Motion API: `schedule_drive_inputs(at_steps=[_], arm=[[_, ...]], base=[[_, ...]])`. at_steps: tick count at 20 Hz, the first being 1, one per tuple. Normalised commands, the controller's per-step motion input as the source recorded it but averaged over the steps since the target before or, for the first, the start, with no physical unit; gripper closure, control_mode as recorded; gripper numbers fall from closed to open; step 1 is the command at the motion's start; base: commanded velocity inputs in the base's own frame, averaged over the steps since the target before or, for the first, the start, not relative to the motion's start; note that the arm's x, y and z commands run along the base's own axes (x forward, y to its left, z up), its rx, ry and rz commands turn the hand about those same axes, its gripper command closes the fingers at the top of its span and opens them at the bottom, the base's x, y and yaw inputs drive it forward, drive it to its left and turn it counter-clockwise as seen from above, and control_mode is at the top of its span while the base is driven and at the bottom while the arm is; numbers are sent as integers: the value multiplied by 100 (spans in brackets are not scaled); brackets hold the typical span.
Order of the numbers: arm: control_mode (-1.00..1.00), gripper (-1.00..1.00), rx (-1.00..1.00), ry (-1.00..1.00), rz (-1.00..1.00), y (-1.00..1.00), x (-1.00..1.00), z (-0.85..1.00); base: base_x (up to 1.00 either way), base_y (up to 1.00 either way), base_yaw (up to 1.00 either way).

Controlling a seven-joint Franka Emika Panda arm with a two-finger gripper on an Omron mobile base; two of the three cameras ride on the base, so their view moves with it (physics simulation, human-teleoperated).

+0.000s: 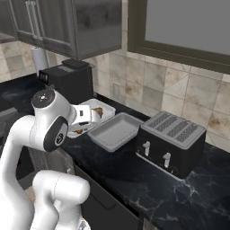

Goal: Place one tomato and one chicken drumstick in each tupperware on the nearby counter, to pack two identical lunches.

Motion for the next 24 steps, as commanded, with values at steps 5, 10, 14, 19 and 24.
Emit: schedule_drive_inputs(at_steps=[5, 10, 14, 19, 24], arm=[[-100, 100, 1, 0, -16, 1, 87, -3], [-100, 100, 2, 1, -16, 0, 83, -9], [-100, 100, 7, 13, -18, 0, 58, -22], [-100, 100, 14, 14, -16, 0, 39, -39], [-100, 100, 16, 7, -12, -3, 26, -45]], base=[[0, 0, 0], [0, 0, 0], [0, 0, 0], [0, 0, 0], [0, 0, 0]])
